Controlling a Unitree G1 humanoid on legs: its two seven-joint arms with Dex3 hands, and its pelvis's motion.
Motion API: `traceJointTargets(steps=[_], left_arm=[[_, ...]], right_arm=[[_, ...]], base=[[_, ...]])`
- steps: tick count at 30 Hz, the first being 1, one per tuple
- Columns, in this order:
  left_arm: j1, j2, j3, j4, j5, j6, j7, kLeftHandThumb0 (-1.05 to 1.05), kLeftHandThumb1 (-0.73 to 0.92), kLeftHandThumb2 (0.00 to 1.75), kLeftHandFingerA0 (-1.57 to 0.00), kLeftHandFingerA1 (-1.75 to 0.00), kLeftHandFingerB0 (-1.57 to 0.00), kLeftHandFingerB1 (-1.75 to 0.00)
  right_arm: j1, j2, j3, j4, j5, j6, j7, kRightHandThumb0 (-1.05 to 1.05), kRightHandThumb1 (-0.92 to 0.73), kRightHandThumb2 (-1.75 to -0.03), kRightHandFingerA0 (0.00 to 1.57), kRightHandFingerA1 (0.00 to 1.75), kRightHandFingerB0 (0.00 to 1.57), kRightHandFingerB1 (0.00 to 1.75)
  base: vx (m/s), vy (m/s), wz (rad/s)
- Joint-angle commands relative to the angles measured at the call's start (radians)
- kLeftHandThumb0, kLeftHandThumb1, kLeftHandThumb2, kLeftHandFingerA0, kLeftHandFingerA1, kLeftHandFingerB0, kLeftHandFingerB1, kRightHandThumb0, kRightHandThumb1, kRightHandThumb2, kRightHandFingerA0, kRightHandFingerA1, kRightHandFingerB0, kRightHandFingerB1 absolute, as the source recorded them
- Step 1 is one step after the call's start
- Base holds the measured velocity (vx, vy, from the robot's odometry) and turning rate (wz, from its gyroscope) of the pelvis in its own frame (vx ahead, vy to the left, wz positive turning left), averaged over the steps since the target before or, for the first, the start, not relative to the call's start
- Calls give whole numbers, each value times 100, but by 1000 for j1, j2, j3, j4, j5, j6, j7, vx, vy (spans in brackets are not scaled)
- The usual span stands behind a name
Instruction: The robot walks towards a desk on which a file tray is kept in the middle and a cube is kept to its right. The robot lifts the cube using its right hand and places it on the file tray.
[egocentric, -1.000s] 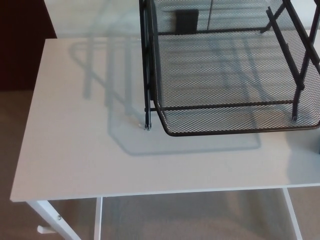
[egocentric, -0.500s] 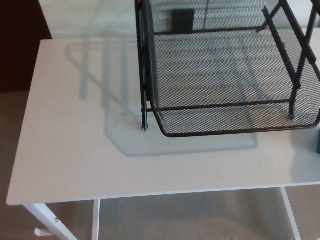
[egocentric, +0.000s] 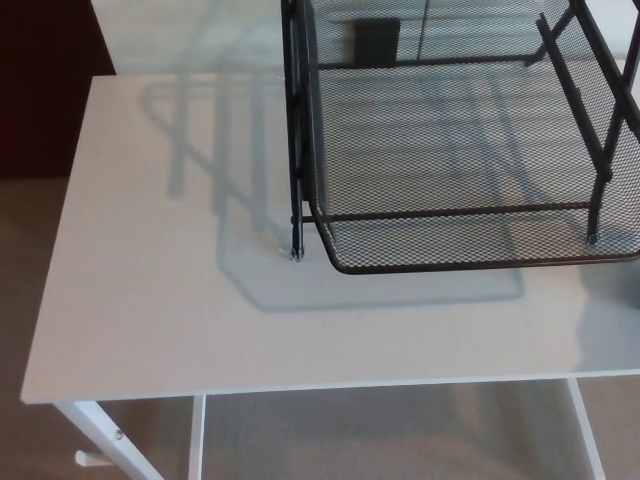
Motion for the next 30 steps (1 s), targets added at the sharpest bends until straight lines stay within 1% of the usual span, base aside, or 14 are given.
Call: traceJointTargets(steps=[1,3,4,7,8,10,11,14,16,20,25,26,28,30], left_arm=[[-14,32,-11,31,10,-47,-3,-63,83,64,-24,-39,-19,-30],[-11,38,-29,36,22,-56,-4,-69,69,92,-19,-48,-14,-41],[-7,40,-33,35,24,-60,-3,-67,83,65,-27,-41,-20,-30],[0,37,-33,27,11,-53,-8,-65,82,64,-24,-40,-18,-30],[10,33,-32,5,8,-44,-2,-67,68,92,-20,-50,-14,-43],[5,33,-32,13,6,-33,-1,-64,82,64,-24,-41,-19,-30],[4,38,-41,21,16,-34,-2,-64,83,64,-25,-39,-19,-30],[-8,40,-69,53,37,-42,5,-64,81,64,-26,-39,-21,-30],[-3,43,-82,61,43,-59,7,-65,83,65,-27,-40,-22,-31],[0,45,-94,66,48,-60,10,-63,84,65,-27,-41,-25,-32],[-6,51,-114,86,68,-56,19,-63,84,65,-30,-40,-24,-32],[-2,50,-117,86,69,-56,18,-62,83,65,-31,-40,-25,-32],[3,50,-122,83,71,-53,19,-61,84,65,-30,-40,-25,-32],[-4,52,-123,98,68,-45,19,-61,83,65,-31,-40,-24,-33]], right_arm=[[19,28,18,37,-49,-29,-29,-60,-52,-59,6,32,12,24],[26,36,9,49,-45,-35,-33,-60,-52,-59,6,32,11,24],[23,37,14,52,-54,-28,-32,-63,-38,-80,1,34,5,32],[9,46,33,81,-80,-5,-34,-62,-38,-79,2,34,4,30],[9,49,29,95,-73,-11,-35,-61,-38,-78,2,35,4,30],[-6,51,48,122,-88,-5,-18,-58,-38,-79,1,36,2,29],[-16,49,84,133,-136,-1,-32,-56,-55,-60,13,45,8,21],[24,21,103,124,-154,-8,-49,-37,-59,-60,22,48,10,23],[40,12,130,104,-201,-6,-88,-10,-77,-62,56,84,30,31],[45,-16,230,92,-342,-36,-186,-19,-62,-59,74,69,68,42],[64,-50,354,42,-508,16,-235,-28,-51,-56,78,125,80,48],[96,-53,343,32,-498,14,-283,-27,-60,-58,73,153,74,56],[144,-59,325,25,-490,-11,-410,-28,-56,-58,74,155,77,57],[180,-59,302,45,-476,-61,-556,-29,-56,-57,76,163,77,90]], base=[[0,0,0],[0,0,0],[0,0,0],[0,0,0],[0,0,0],[0,0,0],[0,0,0],[0,0,0],[0,0,0],[0,0,0],[0,0,0],[0,0,0],[0,0,0],[0,0,0]])
